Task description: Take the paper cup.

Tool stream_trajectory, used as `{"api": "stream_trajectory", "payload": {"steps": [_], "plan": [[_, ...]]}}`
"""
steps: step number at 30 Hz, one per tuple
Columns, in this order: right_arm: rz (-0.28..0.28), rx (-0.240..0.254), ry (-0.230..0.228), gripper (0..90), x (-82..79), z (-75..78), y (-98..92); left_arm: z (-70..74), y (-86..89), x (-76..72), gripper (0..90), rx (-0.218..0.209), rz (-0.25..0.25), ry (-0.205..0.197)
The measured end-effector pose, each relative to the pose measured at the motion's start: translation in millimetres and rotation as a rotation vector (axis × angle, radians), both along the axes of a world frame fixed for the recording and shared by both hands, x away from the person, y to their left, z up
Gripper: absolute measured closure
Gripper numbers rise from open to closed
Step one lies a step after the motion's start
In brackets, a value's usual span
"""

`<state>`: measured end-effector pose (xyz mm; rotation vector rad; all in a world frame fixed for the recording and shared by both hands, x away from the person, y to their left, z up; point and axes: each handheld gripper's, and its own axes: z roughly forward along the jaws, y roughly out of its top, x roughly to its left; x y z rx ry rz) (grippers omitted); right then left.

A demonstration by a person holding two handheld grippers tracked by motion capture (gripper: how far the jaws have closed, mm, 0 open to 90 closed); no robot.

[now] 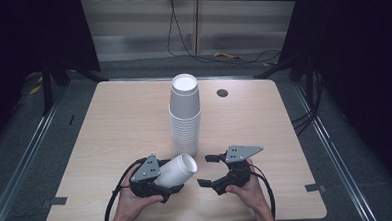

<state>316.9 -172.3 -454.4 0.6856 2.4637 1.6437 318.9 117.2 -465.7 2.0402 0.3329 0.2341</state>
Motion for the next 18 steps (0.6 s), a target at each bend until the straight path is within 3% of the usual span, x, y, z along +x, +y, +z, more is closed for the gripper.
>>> {"api": "stream_trajectory", "payload": {"steps": [2,5,11,13,18], "plan": [[0.008,-0.025,-0.001,15.7,0.0,0.4,1.6,0.9,-2.9,0.7,16.7,0.057,-0.014,-0.009],[0.018,-0.072,-0.003,16.1,0.4,0.7,5.1,1.5,-5.4,1.5,16.7,0.063,-0.028,-0.009],[0.043,-0.140,-0.001,19.3,0.7,2.3,9.1,1.0,-10.0,2.5,16.7,0.137,-0.037,-0.004],[0.039,-0.163,-0.019,23.4,0.1,3.0,10.1,0.1,-11.2,3.3,16.8,0.154,-0.037,0.002],[0.054,-0.207,-0.028,22.4,0.2,5.1,12.5,0.8,-14.4,5.3,16.8,0.199,-0.065,0.008]]}}
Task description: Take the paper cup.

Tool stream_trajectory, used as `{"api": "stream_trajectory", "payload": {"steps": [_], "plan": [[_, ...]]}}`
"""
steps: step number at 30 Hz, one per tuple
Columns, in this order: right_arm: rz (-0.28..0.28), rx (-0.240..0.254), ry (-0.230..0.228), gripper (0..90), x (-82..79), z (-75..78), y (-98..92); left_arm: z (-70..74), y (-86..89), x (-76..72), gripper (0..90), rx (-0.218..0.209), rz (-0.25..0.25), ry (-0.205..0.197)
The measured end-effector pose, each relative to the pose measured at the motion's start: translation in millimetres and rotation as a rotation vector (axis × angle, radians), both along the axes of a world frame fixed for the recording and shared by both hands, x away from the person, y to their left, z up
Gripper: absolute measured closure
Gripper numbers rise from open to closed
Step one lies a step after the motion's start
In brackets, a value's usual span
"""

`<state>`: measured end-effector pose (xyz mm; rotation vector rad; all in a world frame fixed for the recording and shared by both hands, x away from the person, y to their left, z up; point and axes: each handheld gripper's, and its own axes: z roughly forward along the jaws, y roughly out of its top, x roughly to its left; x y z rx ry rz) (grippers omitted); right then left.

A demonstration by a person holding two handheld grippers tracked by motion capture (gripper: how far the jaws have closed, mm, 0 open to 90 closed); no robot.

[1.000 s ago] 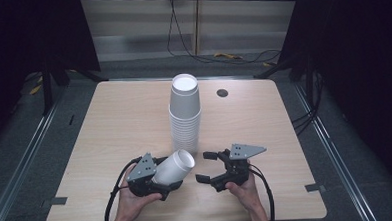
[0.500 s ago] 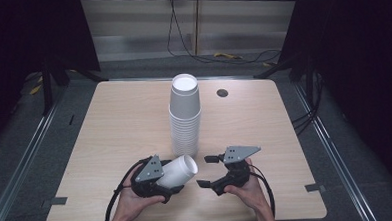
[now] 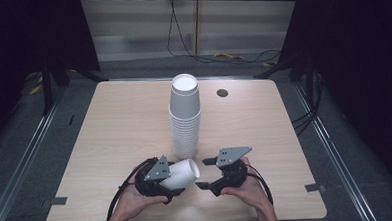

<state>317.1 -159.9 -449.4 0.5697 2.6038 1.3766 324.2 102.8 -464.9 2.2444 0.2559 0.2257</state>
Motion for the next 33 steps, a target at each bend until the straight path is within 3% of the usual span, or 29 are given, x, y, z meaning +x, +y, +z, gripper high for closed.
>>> {"api": "stream_trajectory", "payload": {"steps": [4,9,12,14,17,18,24,27,33], "plan": [[0.029,-0.066,0.004,19.7,1.2,2.2,5.7,-0.8,-3.1,0.2,16.8,0.041,-0.008,-0.010],[0.048,-0.098,0.008,19.3,1.2,-0.1,10.4,0.5,-6.7,1.3,16.8,0.068,-0.026,0.006],[0.057,-0.112,0.013,18.7,1.1,-0.5,11.3,2.2,-9.1,2.5,16.8,0.106,-0.048,0.001],[0.060,-0.121,0.012,17.8,1.5,0.0,11.5,1.6,-11.7,1.6,16.8,0.102,-0.048,0.000],[0.061,-0.118,0.012,14.7,2.3,1.3,11.4,0.7,-13.9,1.3,17.0,0.100,-0.061,-0.002],[0.063,-0.123,0.012,14.7,2.3,2.0,11.3,0.6,-14.9,1.6,16.9,0.124,-0.064,-0.001],[0.091,-0.115,0.018,14.1,2.7,4.2,12.1,-0.9,-17.5,4.5,17.0,0.141,-0.093,0.024],[0.109,-0.120,0.033,14.1,4.6,3.5,14.0,-0.2,-20.5,3.9,17.1,0.163,-0.109,0.018],[0.138,-0.111,0.060,14.0,6.9,3.0,16.6,3.1,-26.0,1.6,17.4,0.163,-0.142,0.027]]}}
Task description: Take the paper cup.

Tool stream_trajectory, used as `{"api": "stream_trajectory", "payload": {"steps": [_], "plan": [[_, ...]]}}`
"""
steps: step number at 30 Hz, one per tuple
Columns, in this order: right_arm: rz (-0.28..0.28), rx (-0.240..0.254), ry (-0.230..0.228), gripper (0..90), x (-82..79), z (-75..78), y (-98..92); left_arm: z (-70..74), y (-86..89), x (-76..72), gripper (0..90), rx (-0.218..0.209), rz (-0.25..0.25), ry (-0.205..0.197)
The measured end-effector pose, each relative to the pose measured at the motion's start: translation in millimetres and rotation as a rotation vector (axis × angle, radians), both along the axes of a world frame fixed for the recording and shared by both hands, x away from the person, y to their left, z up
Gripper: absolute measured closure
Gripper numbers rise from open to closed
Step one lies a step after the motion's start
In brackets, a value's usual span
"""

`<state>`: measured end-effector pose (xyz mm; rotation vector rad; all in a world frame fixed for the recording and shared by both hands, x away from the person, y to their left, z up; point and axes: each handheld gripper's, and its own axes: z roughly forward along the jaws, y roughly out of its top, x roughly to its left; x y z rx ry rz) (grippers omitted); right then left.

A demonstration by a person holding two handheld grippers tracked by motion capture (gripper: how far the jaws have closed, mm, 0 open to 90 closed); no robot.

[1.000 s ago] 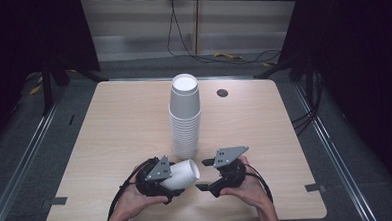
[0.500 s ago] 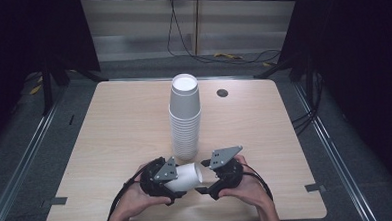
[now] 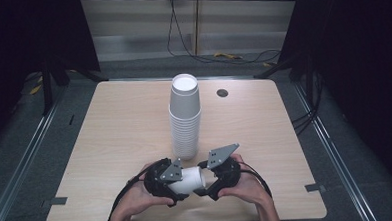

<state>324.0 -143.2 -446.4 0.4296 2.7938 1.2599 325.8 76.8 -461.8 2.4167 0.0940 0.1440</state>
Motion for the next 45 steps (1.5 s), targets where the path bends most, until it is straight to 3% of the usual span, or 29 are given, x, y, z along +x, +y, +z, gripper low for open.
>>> {"api": "stream_trajectory", "payload": {"steps": [4,5,7,9,19,23,24,45], "plan": [[0.021,0.025,0.028,14.1,0.6,0.0,-0.8,0.2,-2.9,1.0,17.4,-0.005,-0.021,0.004],[0.024,0.024,0.029,14.2,0.5,0.2,-0.7,1.9,-2.6,2.0,17.4,0.021,-0.038,-0.012],[0.027,0.022,0.040,14.3,0.8,0.3,-0.1,0.6,-4.0,0.9,17.4,-0.015,-0.046,0.000],[0.040,0.024,0.043,15.2,1.6,0.4,0.7,2.9,-3.7,2.4,17.4,0.016,-0.068,-0.011],[0.084,0.005,0.046,17.3,2.0,1.2,7.0,2.3,-4.3,2.1,17.5,-0.006,-0.070,0.002],[0.086,-0.008,0.050,17.8,2.8,-0.1,9.3,2.8,-4.1,2.7,17.4,0.011,-0.080,0.002],[0.085,-0.010,0.055,17.9,2.8,-0.2,9.6,1.2,-5.1,0.6,17.4,-0.023,-0.057,0.023],[0.108,-0.026,0.063,22.4,3.9,-0.3,9.6,-0.4,-5.1,-1.0,17.3,-0.043,-0.079,0.005]]}}
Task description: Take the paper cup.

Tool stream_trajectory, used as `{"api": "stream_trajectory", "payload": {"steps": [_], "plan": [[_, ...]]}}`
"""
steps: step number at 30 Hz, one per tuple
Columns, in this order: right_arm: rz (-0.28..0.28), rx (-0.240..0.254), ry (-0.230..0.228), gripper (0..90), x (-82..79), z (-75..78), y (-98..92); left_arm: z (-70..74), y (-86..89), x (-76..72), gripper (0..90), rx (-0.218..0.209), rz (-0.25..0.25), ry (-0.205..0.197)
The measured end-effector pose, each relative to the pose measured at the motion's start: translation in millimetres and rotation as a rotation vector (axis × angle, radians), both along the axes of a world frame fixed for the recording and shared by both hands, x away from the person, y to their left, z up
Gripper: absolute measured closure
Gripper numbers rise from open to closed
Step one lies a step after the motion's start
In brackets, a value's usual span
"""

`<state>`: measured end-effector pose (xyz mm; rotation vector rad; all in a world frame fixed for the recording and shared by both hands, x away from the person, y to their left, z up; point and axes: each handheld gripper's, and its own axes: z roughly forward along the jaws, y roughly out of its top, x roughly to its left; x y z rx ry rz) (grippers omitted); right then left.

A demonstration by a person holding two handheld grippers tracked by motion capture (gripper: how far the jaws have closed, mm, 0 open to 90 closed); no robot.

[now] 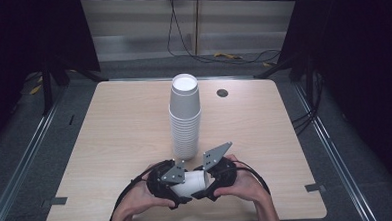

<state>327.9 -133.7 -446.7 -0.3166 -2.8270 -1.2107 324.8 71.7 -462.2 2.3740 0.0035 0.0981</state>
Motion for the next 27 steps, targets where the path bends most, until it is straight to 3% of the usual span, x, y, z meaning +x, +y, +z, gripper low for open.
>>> {"api": "stream_trajectory", "payload": {"steps": [4,9,15,17,18,27], "plan": [[0.003,-0.001,-0.002,23.4,-1.1,0.1,-0.2,-1.5,0.9,-0.3,15.8,-0.007,-0.005,0.008],[-0.001,0.001,0.002,24.0,-1.9,2.0,-0.6,-1.1,5.6,0.7,14.7,-0.047,-0.014,-0.004],[0.002,0.003,0.002,24.4,-2.3,2.1,0.1,-0.5,6.7,1.6,14.5,-0.033,-0.018,-0.006],[0.002,0.006,0.004,24.6,-2.0,2.0,0.3,-0.6,7.2,1.5,14.7,-0.048,-0.012,-0.014],[0.002,0.006,-0.001,24.6,-2.1,2.3,0.2,0.5,8.3,2.7,14.8,-0.043,-0.031,-0.017],[0.002,0.010,-0.018,25.1,-2.2,5.9,-0.8,1.6,11.4,3.9,15.2,-0.099,-0.036,0.012]]}}
